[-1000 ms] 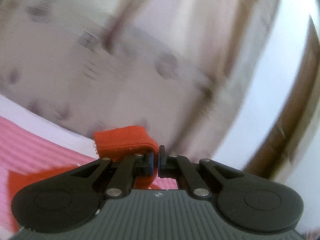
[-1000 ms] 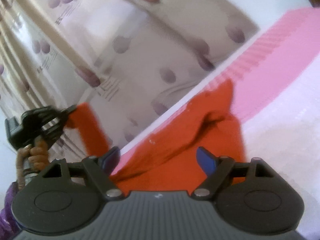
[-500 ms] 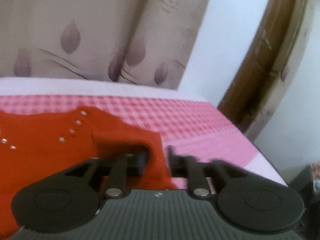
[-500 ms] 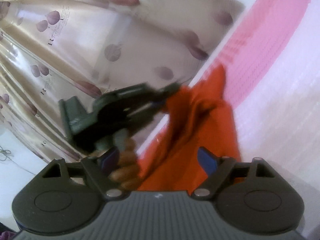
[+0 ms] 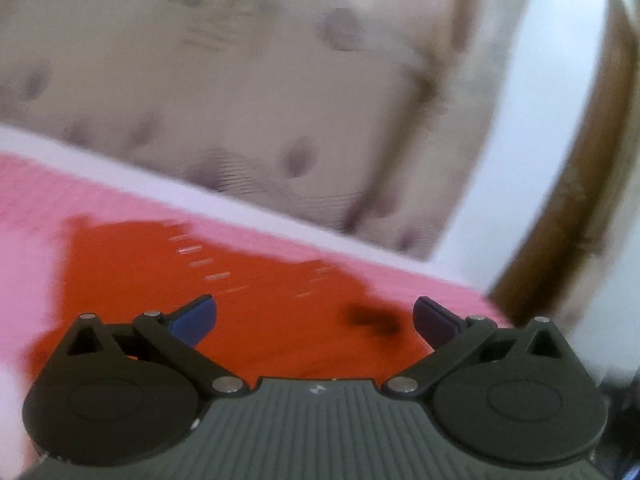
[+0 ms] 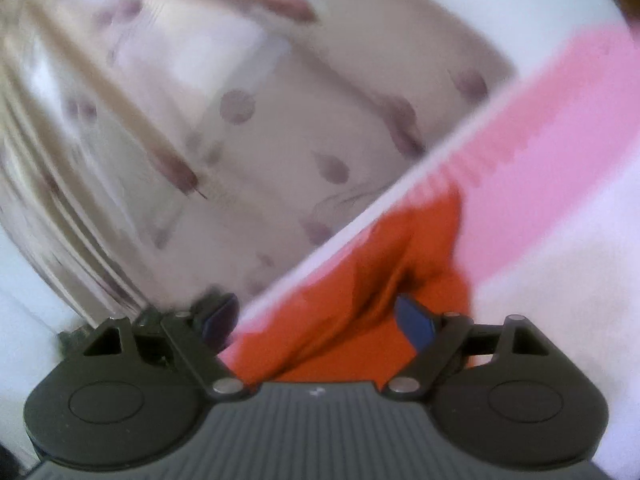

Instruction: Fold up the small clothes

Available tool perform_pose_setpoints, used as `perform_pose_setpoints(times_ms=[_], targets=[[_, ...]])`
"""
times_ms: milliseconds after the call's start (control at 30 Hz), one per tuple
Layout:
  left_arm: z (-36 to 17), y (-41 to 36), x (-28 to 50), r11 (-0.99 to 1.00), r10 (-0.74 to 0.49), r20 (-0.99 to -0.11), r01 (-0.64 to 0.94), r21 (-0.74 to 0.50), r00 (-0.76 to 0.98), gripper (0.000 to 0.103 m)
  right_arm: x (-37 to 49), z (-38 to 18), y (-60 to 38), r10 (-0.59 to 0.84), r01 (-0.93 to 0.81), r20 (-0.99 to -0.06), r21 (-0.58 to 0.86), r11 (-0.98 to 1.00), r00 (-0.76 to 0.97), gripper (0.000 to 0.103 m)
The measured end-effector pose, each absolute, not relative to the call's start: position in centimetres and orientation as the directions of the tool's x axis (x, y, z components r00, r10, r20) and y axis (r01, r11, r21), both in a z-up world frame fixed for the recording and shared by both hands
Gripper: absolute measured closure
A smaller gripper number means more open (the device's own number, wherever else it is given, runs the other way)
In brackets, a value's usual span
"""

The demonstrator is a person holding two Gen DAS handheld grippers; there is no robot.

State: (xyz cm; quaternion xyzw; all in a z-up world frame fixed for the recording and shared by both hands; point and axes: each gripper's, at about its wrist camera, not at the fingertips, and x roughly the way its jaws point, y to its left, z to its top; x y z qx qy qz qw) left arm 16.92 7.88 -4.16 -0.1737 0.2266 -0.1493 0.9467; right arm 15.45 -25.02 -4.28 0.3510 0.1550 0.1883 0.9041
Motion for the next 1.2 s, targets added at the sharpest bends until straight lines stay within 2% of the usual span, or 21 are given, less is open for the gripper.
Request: perform_pose_setpoints(times_ms=[100,200,300,367,400,433,500,533,600,700,833,867,933,967,1033,1067,1100,1200], targets=[[-5.8,10.5,16.6,0.925,-0.273,-0.438,0.108,-0.364,0.857,0.0,19.1,-1.6,-22.1,0.399,-0.223,-0.267,0.51,0.831,0.877,0.017],[-7.1,12.0,16.8,0.92,-0.246,-0.441,0.064,-0.387,0.863,0.0,23.7,-0.7,-18.2,0.333,-0.206,-0.37,0.343,0.916,0.867,0.018],[-8.5,12.3,16.7,0.921,-0.234,-0.475,0.037,-0.388,0.848,0.001,28.1,-1.6,-14.0,0.179,-0.177,-0.481,0.05,0.983,0.858,0.018],[-8.3,12.8,16.4,0.915,-0.234,-0.452,0.038,-0.401,0.861,0.0,30.2,-3.1,-13.7,0.039,-0.09,-0.525,-0.071,0.993,0.85,0.019],[-8.5,13.1,16.4,0.913,-0.227,-0.454,0.026,-0.407,0.862,0.0,30.7,-3.6,-15.1,-0.02,-0.011,-0.522,-0.056,0.998,0.853,0.019],[-8.6,13.5,16.4,0.905,-0.229,-0.455,0.016,-0.425,0.861,0.0,30.7,-3.9,-17.7,-0.016,0.057,-0.523,0.063,0.996,0.852,0.019],[-8.6,13.9,16.2,0.89,-0.237,-0.44,0.012,-0.456,0.866,0.0,29.6,-5.0,-22.7,0.085,0.126,-0.517,0.36,0.924,0.852,0.019],[-8.6,14.1,16.1,0.886,-0.233,-0.437,0.005,-0.463,0.869,0.0,29.0,-5.7,-24.4,0.114,0.151,-0.518,0.443,0.884,0.848,0.019],[-8.5,13.9,16.0,0.887,-0.229,-0.435,0.002,-0.463,0.871,0.0,27.2,-6.7,-26.6,0.121,0.188,-0.502,0.521,0.833,0.856,0.017],[-8.5,14.1,16.0,0.883,-0.225,-0.432,-0.005,-0.469,0.873,0.0,24.1,-7.5,-28.3,0.215,0.106,-0.382,0.665,0.74,0.899,0.017],[-8.5,14.3,15.9,0.882,-0.151,-0.441,-0.081,-0.464,0.885,0.0,22.5,-7.2,-27.3,0.291,0.003,-0.308,0.69,0.724,0.906,0.017],[-8.5,14.5,15.9,0.88,-0.114,-0.449,-0.119,-0.459,0.886,0.0,22.5,-7.3,-26.6,0.314,-0.02,-0.327,0.663,0.749,0.891,0.017],[-8.4,14.6,16.0,0.887,-0.044,-0.47,-0.182,-0.424,0.881,0.002,24.3,-7.7,-24.5,0.338,-0.032,-0.434,0.575,0.818,0.835,0.017],[-8.2,14.5,16.1,0.894,-0.014,-0.481,-0.205,-0.398,0.877,0.005,24.4,-7.5,-24.2,0.345,-0.046,-0.439,0.563,0.825,0.829,0.017],[-7.9,14.2,16.3,0.913,0.051,-0.505,-0.245,-0.327,0.862,0.005,23.5,-6.4,-24.7,0.353,-0.066,-0.39,0.587,0.807,0.85,0.017],[-7.7,14.4,16.4,0.909,0.129,-0.532,-0.313,-0.273,0.837,0.006,22.5,-5.7,-25.3,0.346,-0.07,-0.359,0.599,0.797,0.867,0.017],[-7.6,15.2,16.4,0.893,0.174,-0.549,-0.366,-0.262,0.817,0.007,21.8,-5.3,-25.8,0.342,-0.074,-0.345,0.601,0.795,0.874,0.018],[-7.3,18.0,15.4,0.872,0.191,-0.537,-0.393,-0.292,0.822,0.012,18.3,-4.8,-26.7,0.355,-0.1,-0.321,0.602,0.792,0.878,0.018]])
